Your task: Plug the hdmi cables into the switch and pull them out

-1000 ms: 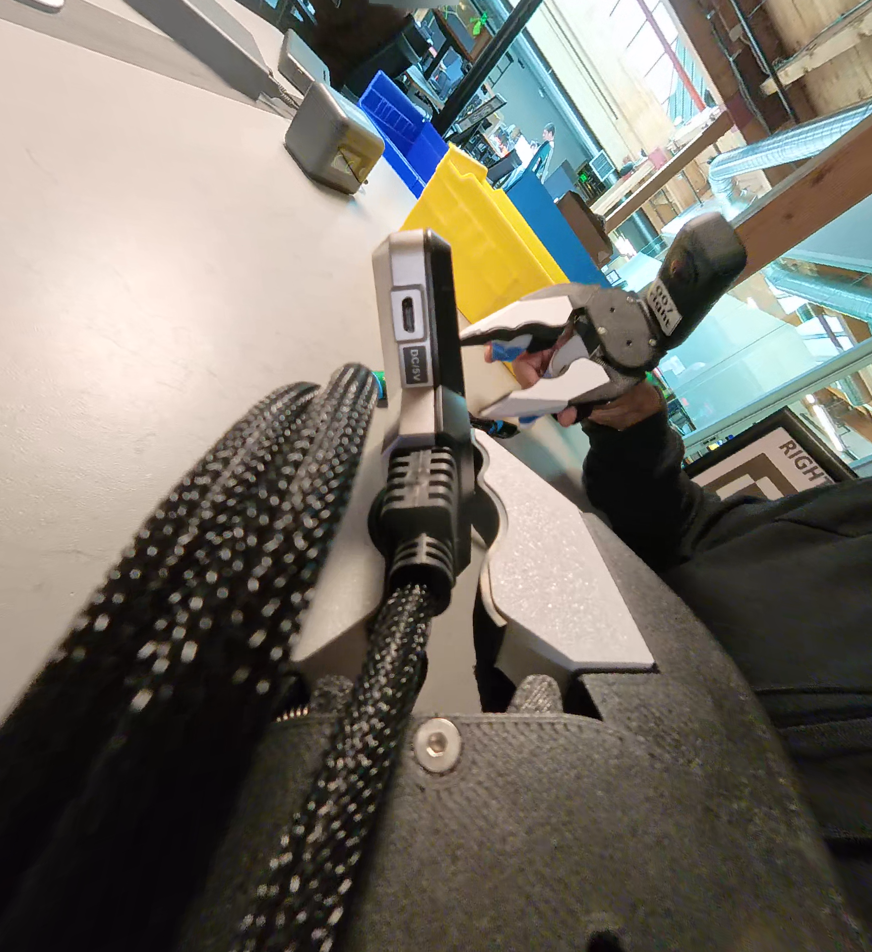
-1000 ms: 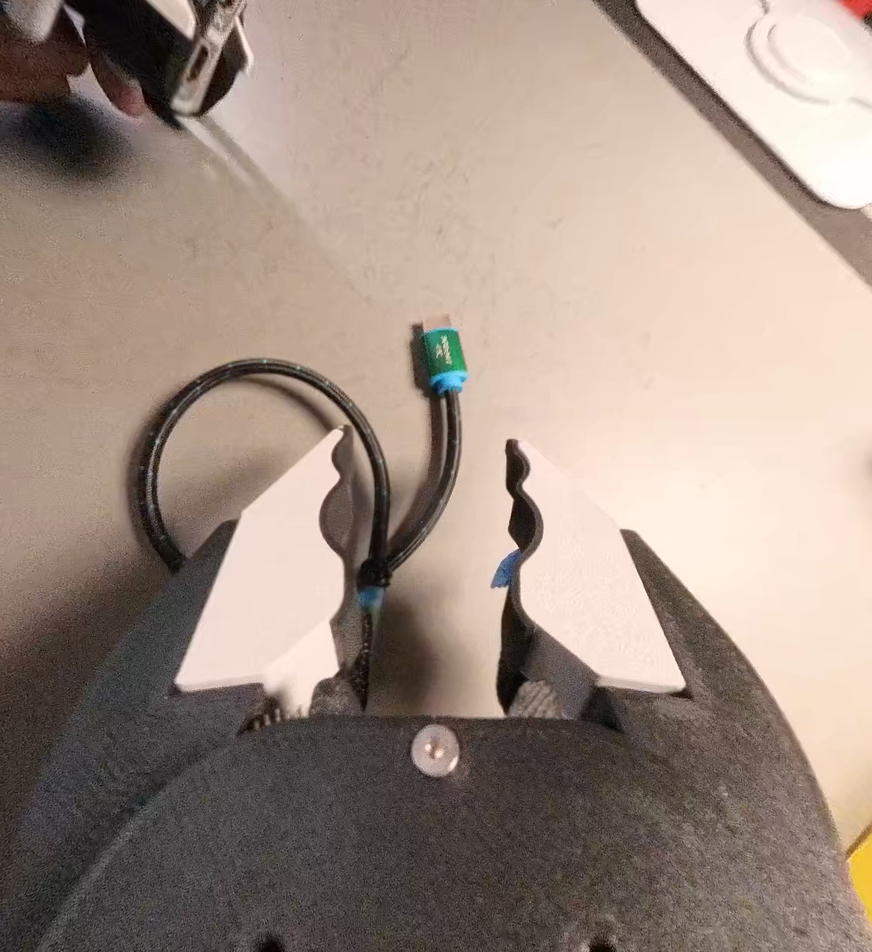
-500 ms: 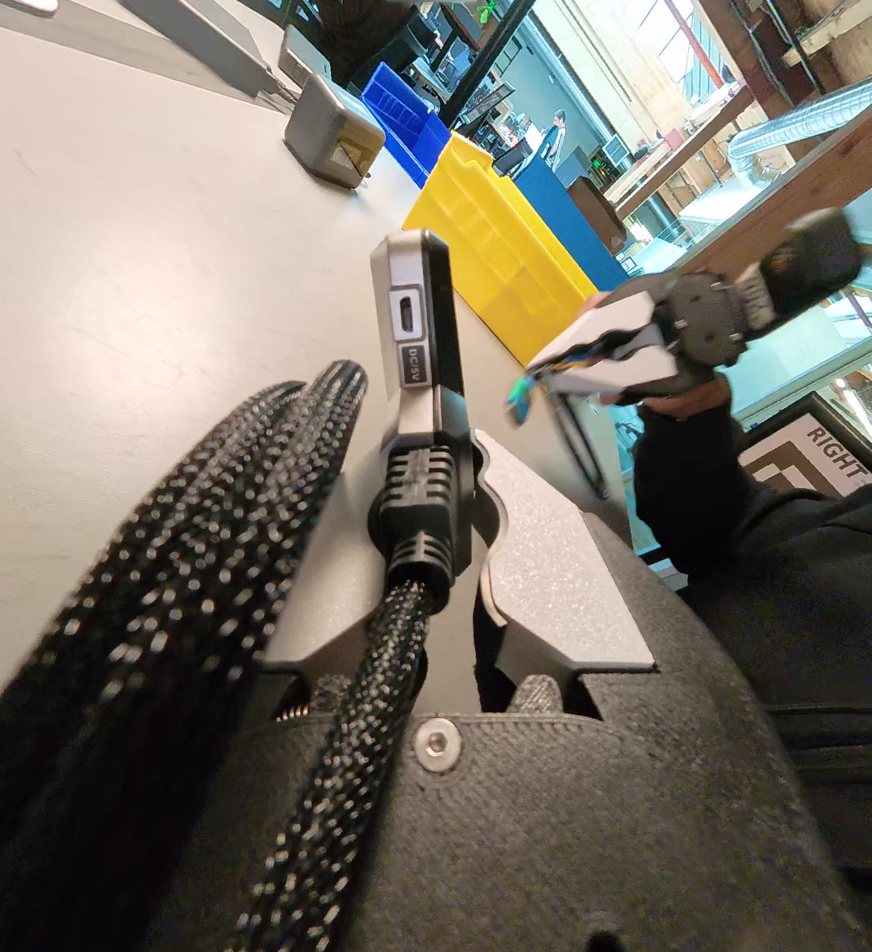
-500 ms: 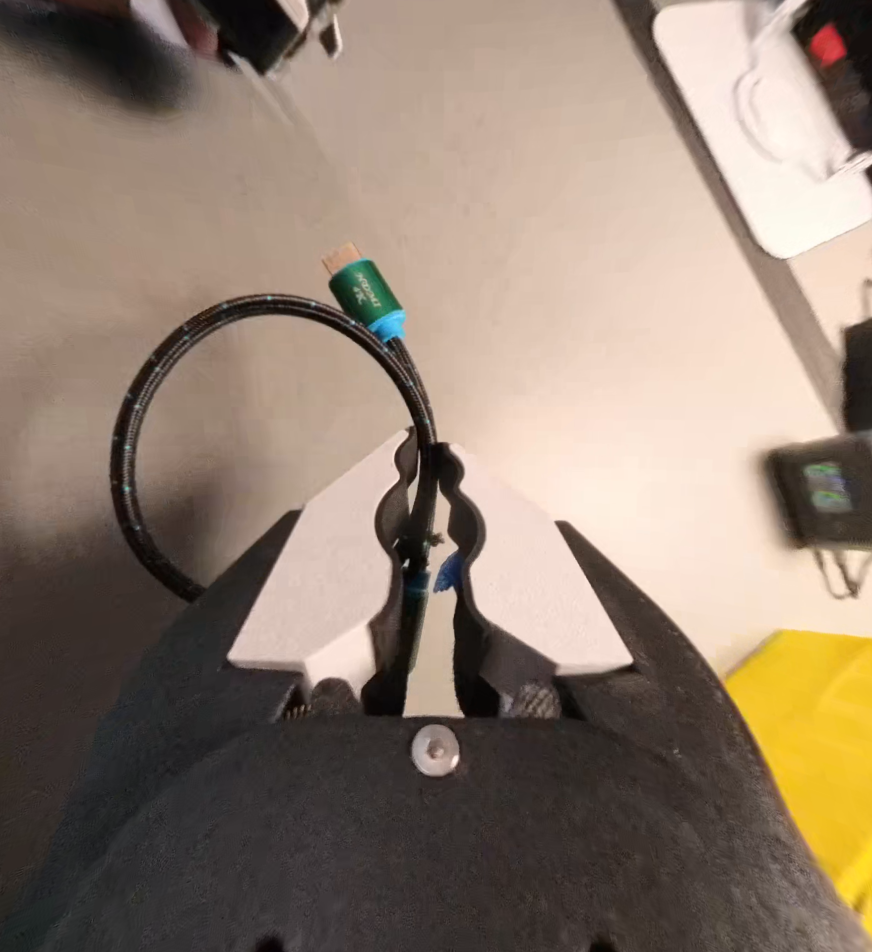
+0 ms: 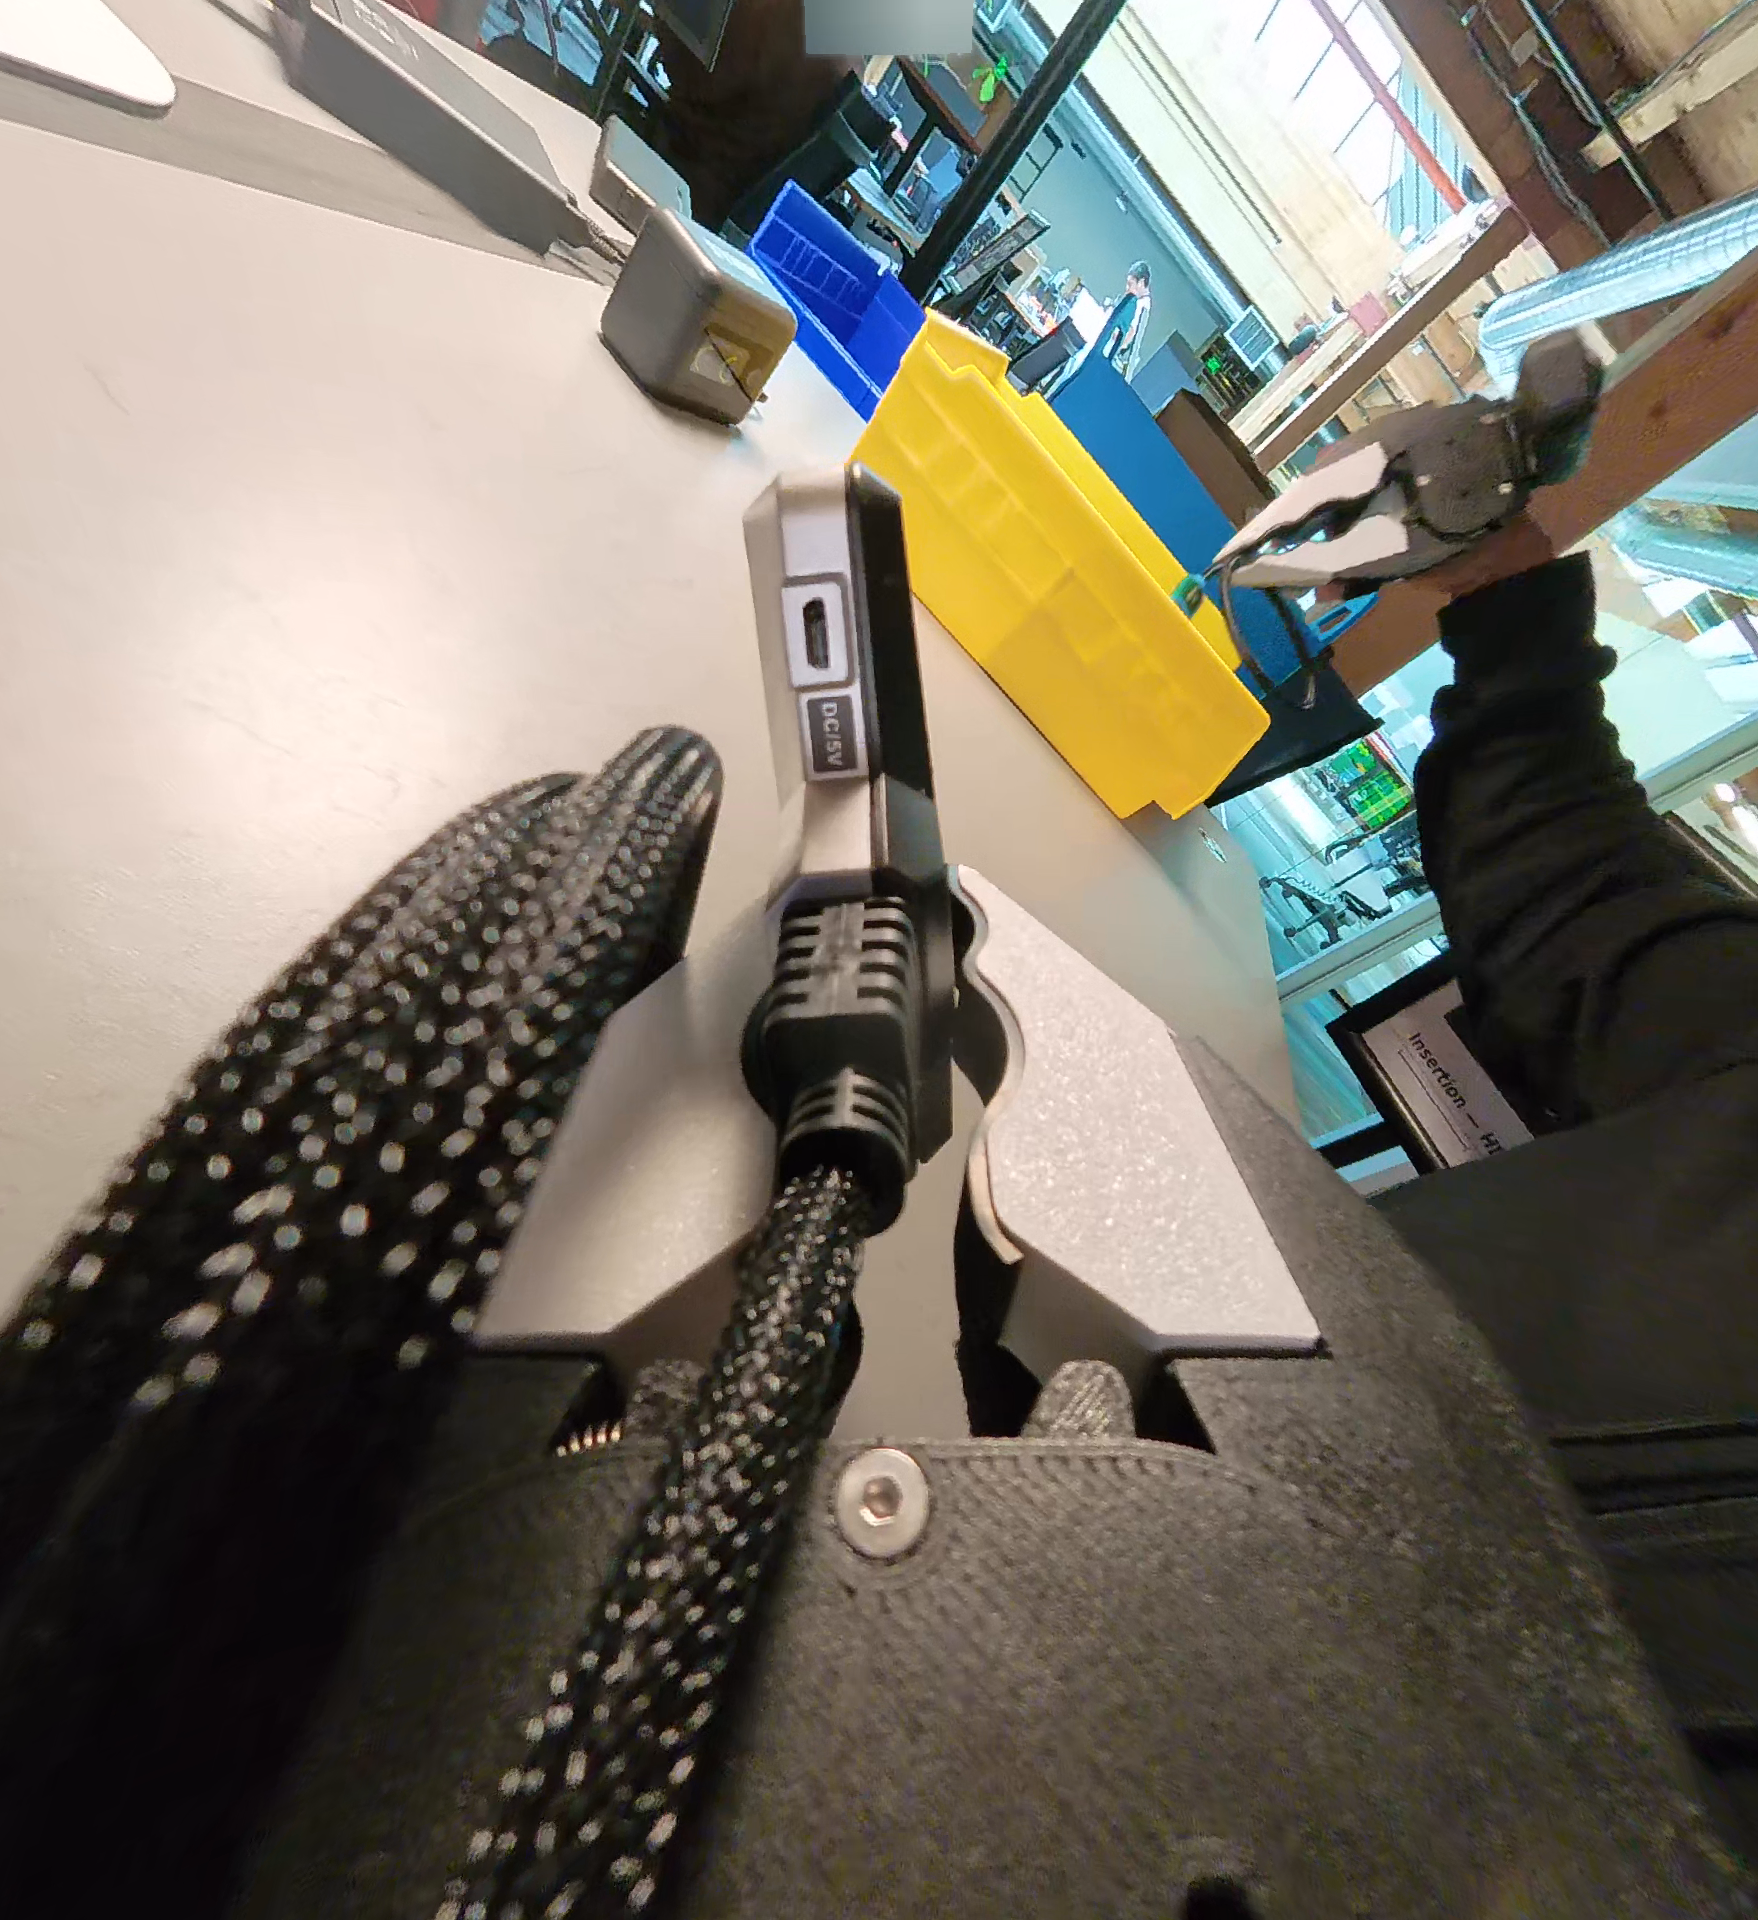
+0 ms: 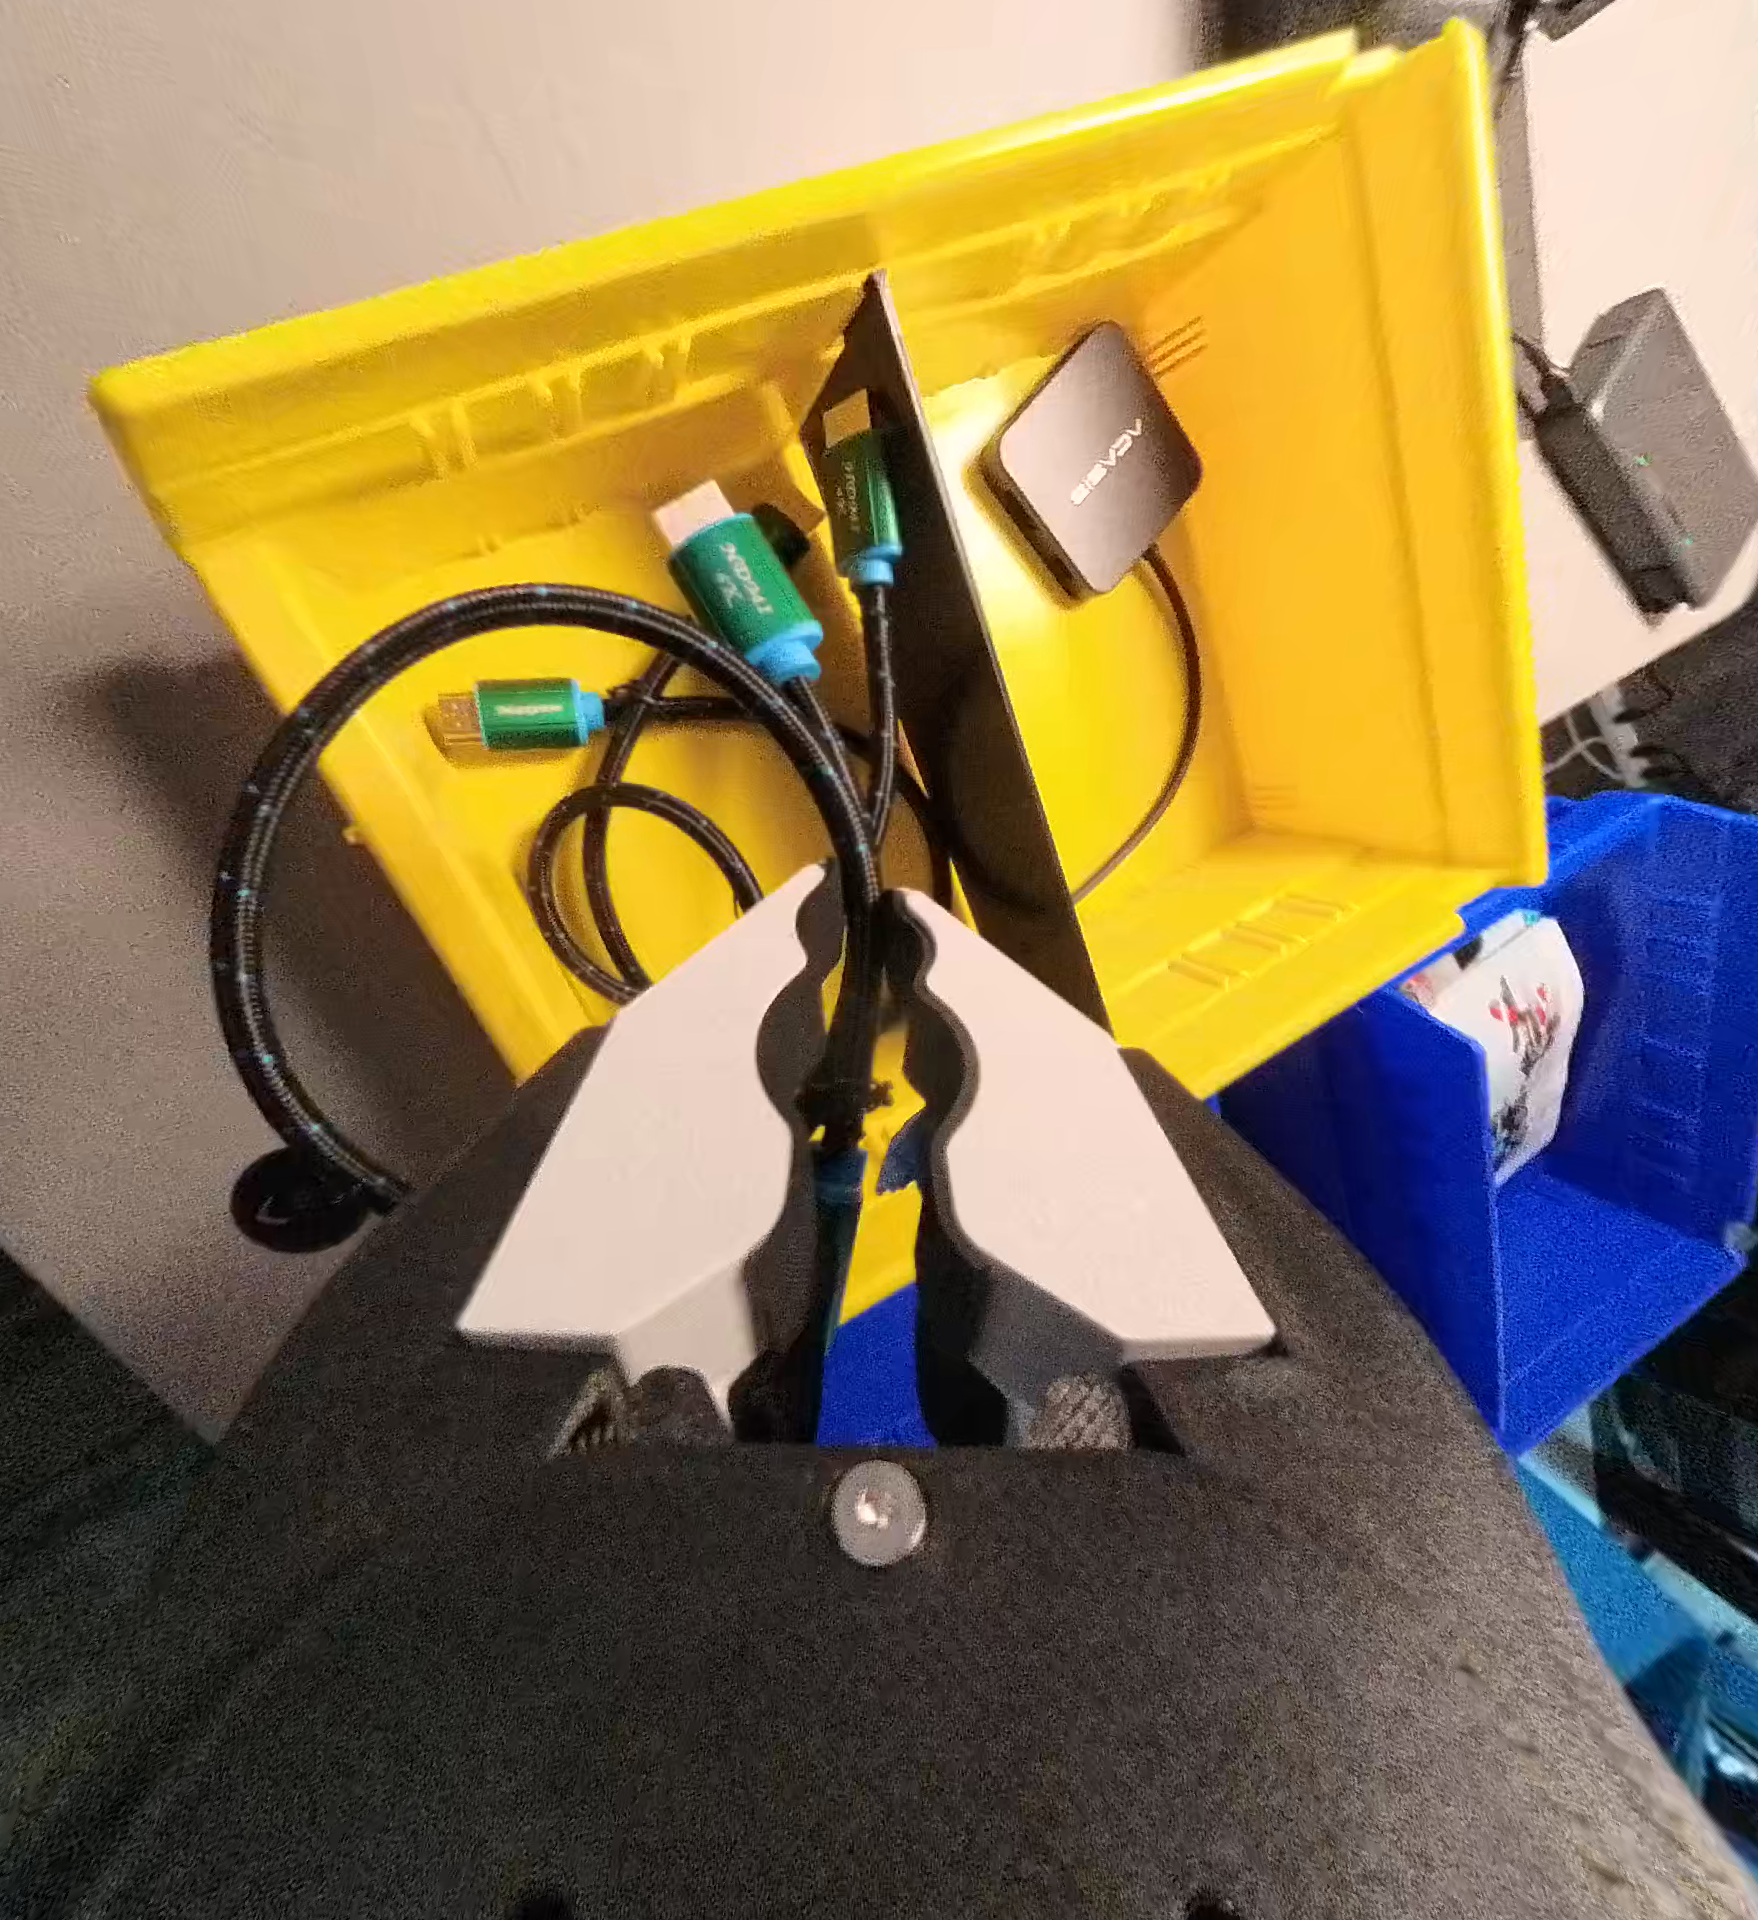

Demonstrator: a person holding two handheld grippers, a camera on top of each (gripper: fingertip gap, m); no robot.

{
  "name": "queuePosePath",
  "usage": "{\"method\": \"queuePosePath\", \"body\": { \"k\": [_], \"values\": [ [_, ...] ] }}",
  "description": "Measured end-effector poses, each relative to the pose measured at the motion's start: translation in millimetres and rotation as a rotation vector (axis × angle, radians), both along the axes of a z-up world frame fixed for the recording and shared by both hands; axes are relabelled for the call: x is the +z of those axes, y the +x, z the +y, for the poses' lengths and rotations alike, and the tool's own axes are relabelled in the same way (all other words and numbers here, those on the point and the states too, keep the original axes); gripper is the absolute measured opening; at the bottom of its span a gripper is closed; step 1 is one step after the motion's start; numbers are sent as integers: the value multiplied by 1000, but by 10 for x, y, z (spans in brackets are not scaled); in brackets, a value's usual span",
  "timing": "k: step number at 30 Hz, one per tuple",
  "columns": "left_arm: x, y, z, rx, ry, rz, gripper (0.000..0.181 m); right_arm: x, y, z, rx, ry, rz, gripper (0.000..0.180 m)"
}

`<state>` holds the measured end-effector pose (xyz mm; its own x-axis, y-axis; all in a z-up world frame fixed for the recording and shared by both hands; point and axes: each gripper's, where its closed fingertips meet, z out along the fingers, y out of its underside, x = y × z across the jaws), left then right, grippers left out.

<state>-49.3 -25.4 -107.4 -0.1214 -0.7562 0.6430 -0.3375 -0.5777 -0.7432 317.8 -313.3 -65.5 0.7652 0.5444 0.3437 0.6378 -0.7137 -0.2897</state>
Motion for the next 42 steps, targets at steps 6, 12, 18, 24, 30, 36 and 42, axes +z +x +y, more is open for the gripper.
{"method": "queuePosePath", "body": {
  "k": [6,12,18,24,30,36,42],
  "values": [
    [-23,36,-8,1,13,-2,22,-732,161,358,80,-124,-168,9],
    [-33,34,-45,-19,4,2,22,-728,271,352,18,-105,-218,27],
    [-23,13,-221,-101,37,29,21,-168,199,253,-50,29,-215,32],
    [-100,9,-585,-235,226,96,21,273,-900,761,91,253,-60,31],
    [-142,-37,-842,-340,350,113,19,274,-2519,1367,313,369,251,31],
    [-209,-145,-1105,-494,456,107,20,63,-3632,1828,418,376,575,46],
    [-217,-222,-1289,-593,521,57,20,-203,-4038,1911,471,256,649,27]
  ]
}}
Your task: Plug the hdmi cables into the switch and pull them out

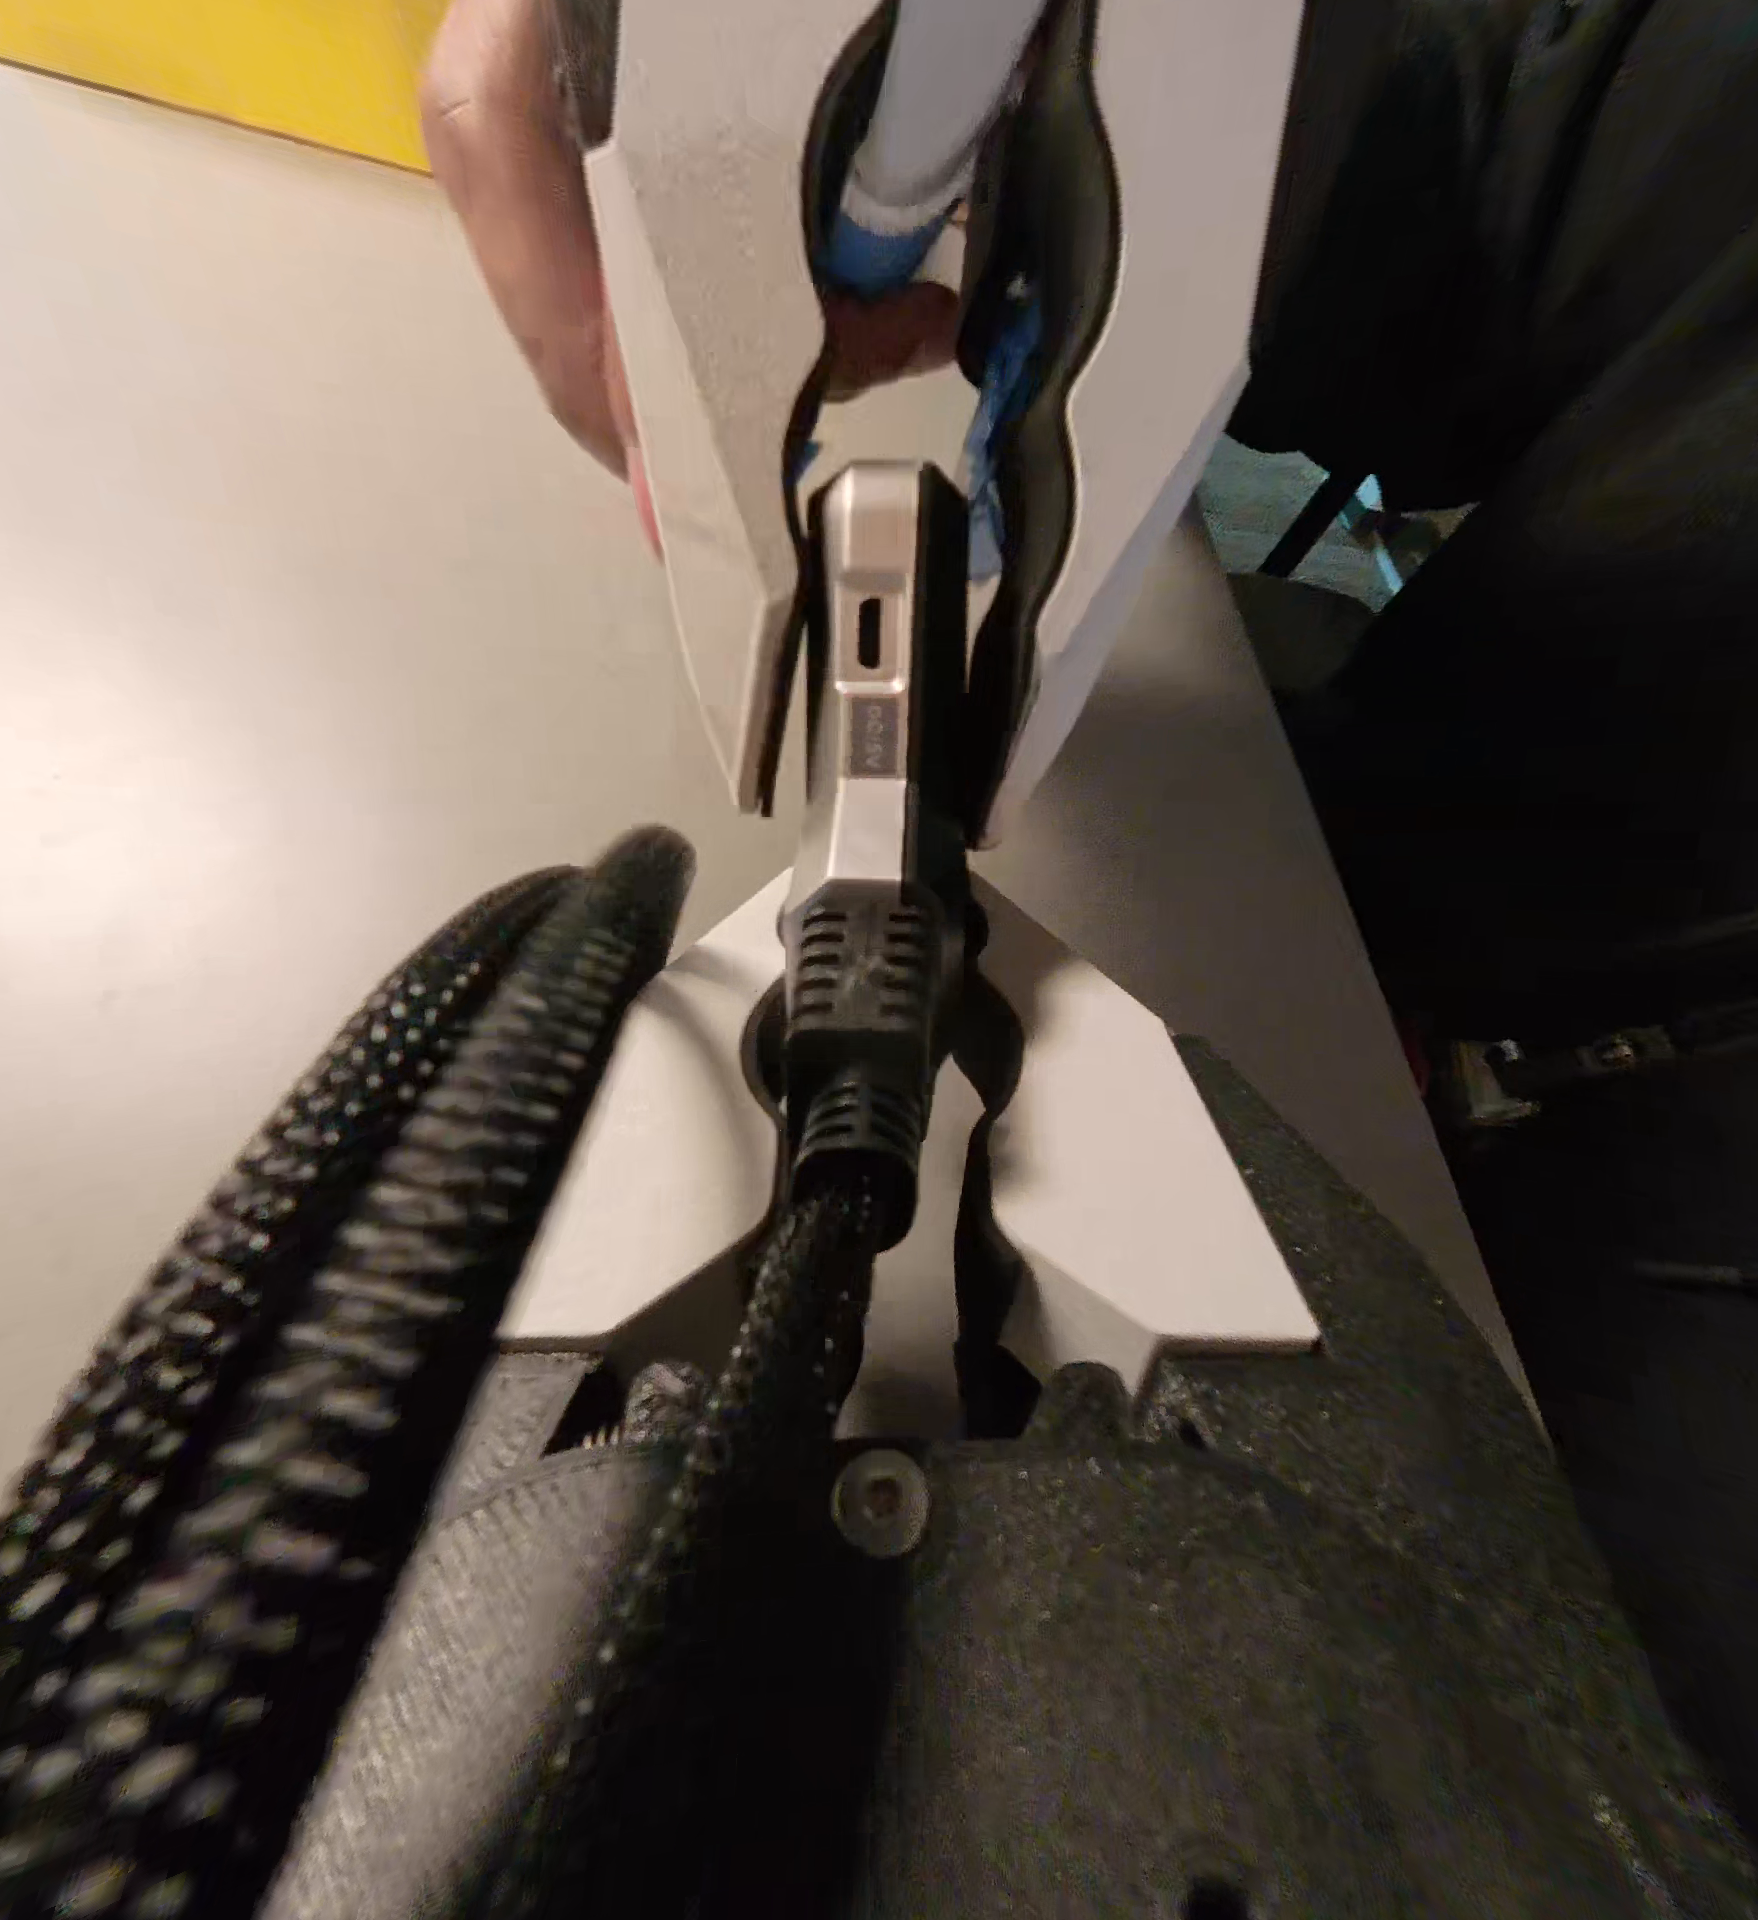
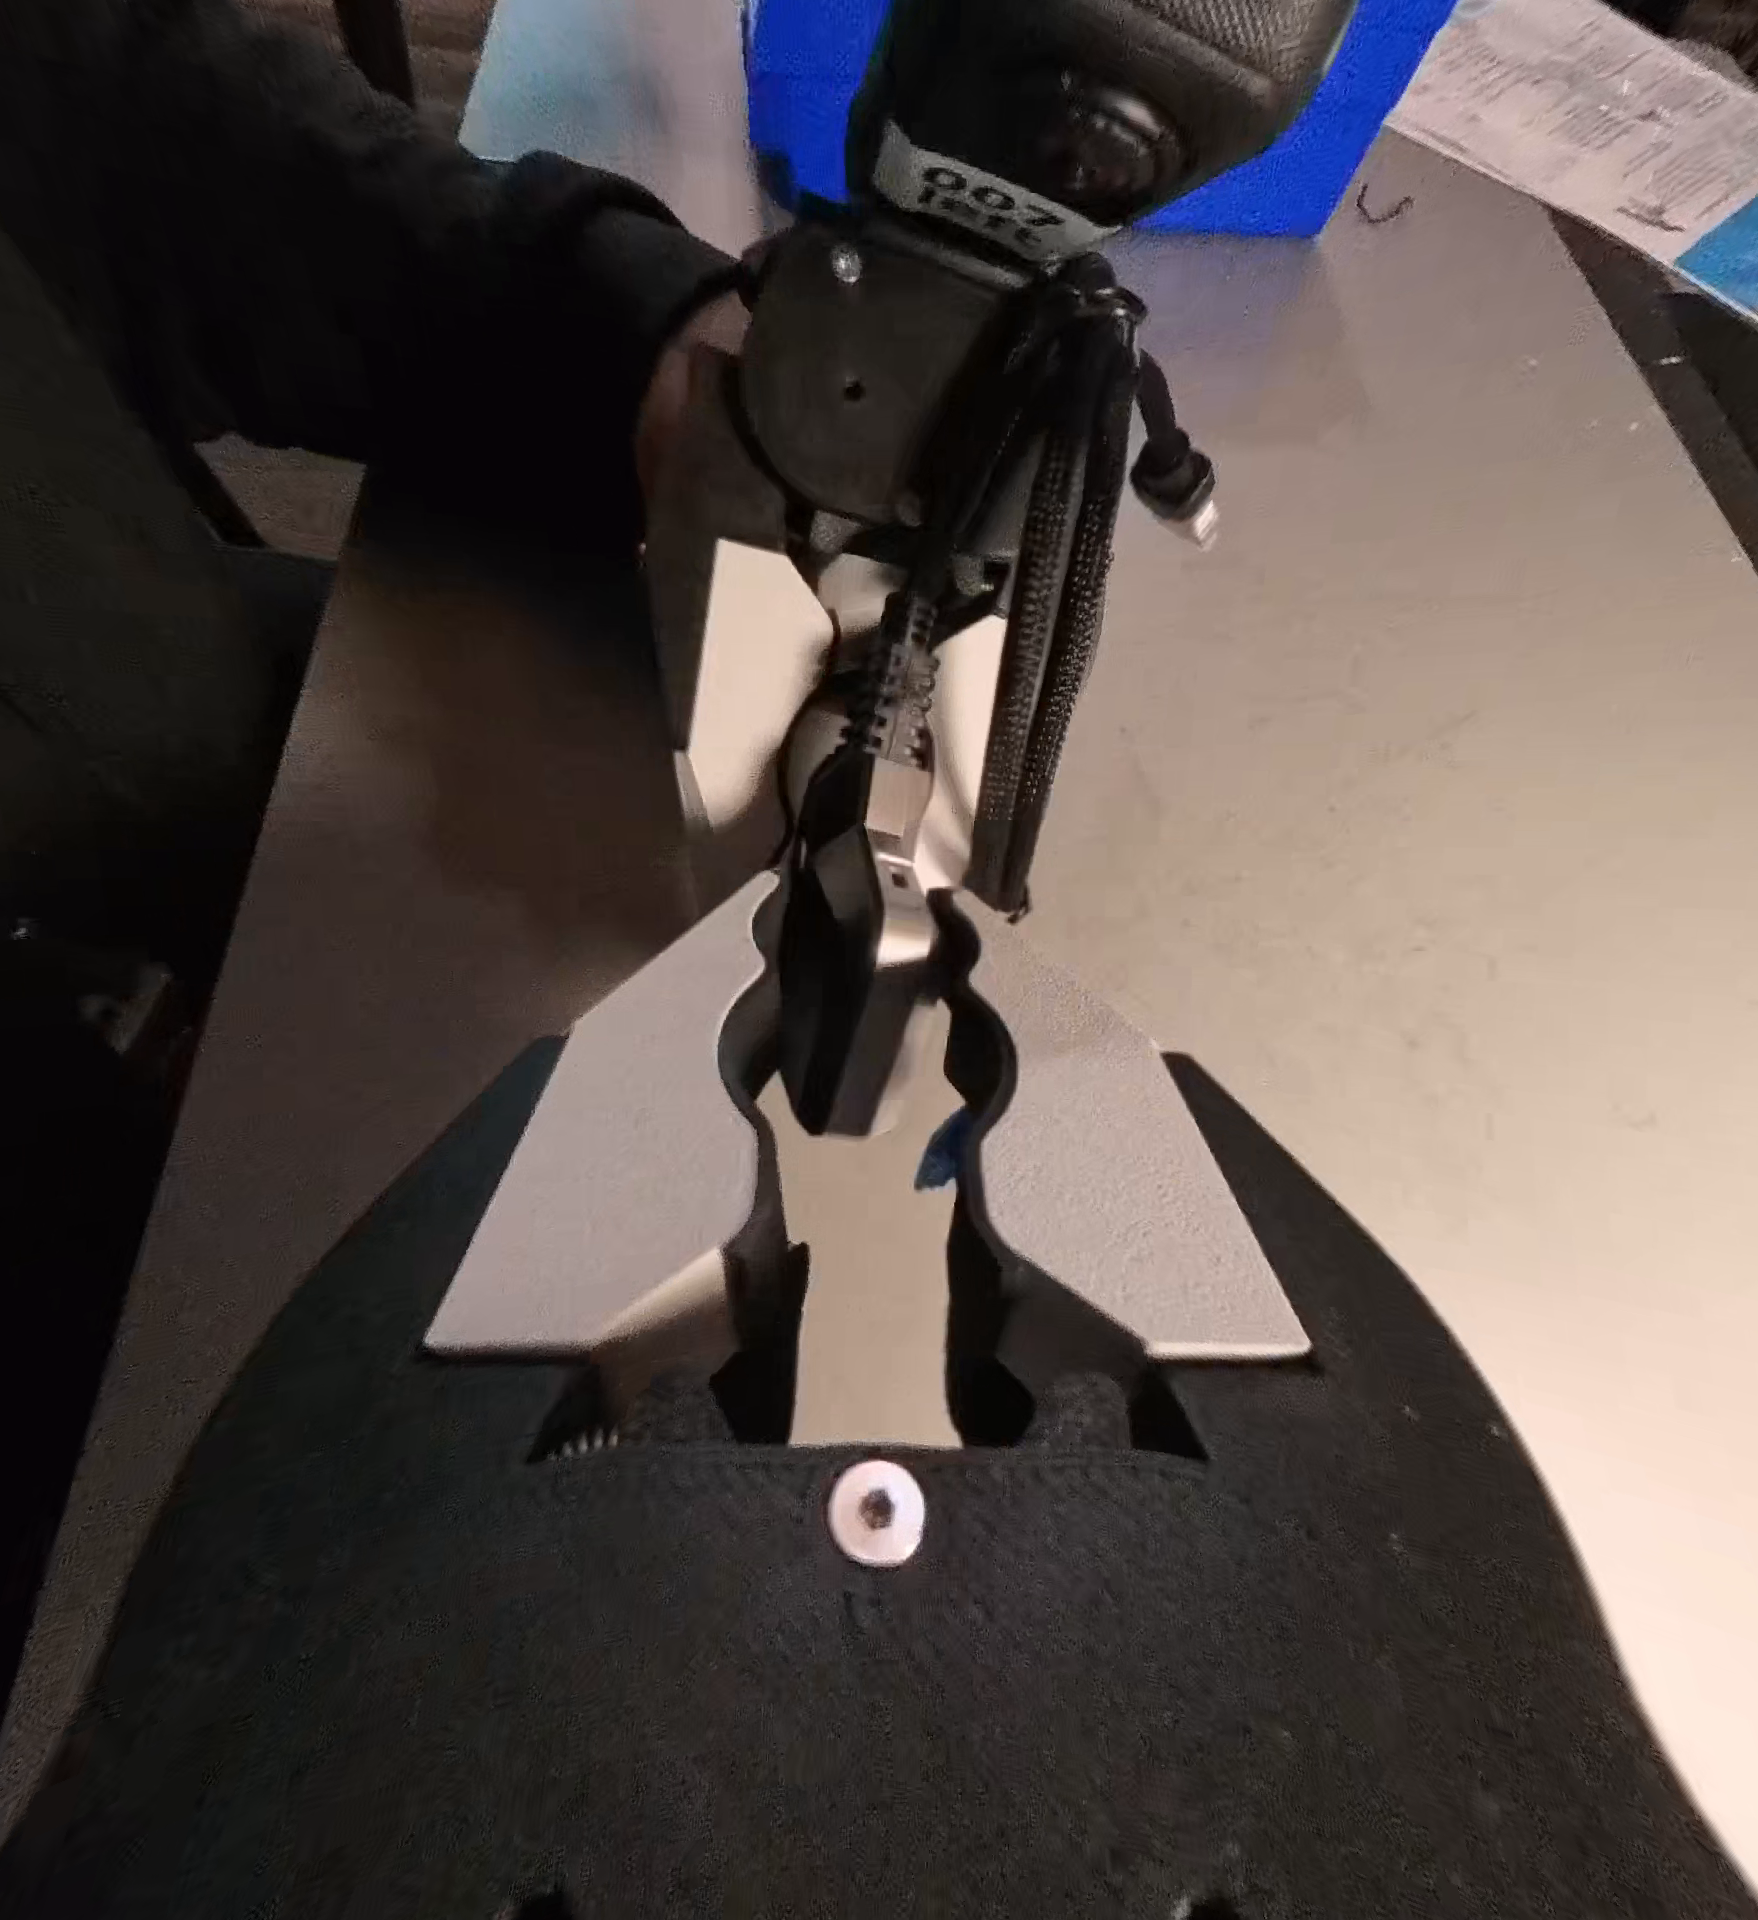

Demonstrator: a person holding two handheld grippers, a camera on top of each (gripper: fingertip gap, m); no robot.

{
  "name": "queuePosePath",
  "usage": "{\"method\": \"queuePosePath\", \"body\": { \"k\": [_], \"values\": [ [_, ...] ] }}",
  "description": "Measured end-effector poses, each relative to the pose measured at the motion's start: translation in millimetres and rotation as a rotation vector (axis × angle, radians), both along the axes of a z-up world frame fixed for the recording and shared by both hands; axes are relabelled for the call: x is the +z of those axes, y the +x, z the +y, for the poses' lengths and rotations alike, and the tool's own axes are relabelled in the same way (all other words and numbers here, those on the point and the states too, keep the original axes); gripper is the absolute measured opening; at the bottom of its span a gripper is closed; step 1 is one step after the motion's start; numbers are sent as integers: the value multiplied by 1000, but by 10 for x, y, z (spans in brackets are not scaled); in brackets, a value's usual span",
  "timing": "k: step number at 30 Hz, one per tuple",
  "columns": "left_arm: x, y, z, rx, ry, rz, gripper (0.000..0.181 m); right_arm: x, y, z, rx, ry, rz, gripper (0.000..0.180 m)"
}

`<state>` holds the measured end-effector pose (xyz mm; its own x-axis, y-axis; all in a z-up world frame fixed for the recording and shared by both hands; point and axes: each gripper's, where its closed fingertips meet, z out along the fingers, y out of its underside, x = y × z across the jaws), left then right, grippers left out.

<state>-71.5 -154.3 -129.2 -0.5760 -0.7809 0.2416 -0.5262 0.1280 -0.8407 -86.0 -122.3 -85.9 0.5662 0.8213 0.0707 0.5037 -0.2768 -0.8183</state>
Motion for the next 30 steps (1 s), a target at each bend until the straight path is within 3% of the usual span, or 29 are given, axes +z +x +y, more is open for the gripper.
{"method": "queuePosePath", "body": {
  "k": [7,12,18,21,25,30],
  "values": [
    [149,94,179,133,-141,-7,66,423,483,37,-169,91,43,21],
    [237,99,166,123,-144,-64,63,1009,1094,-153,-314,218,41,20],
    [146,131,208,146,-134,-41,55,1895,2185,-567,-559,368,32,21],
    [129,146,227,153,-141,-38,50,2172,2734,-797,-663,396,17,20],
    [81,176,275,173,-144,-31,49,2195,3406,-1026,-740,331,56,20],
    [-26,214,310,187,-159,6,47,1857,4059,-1138,-689,154,222,19]
  ]
}}
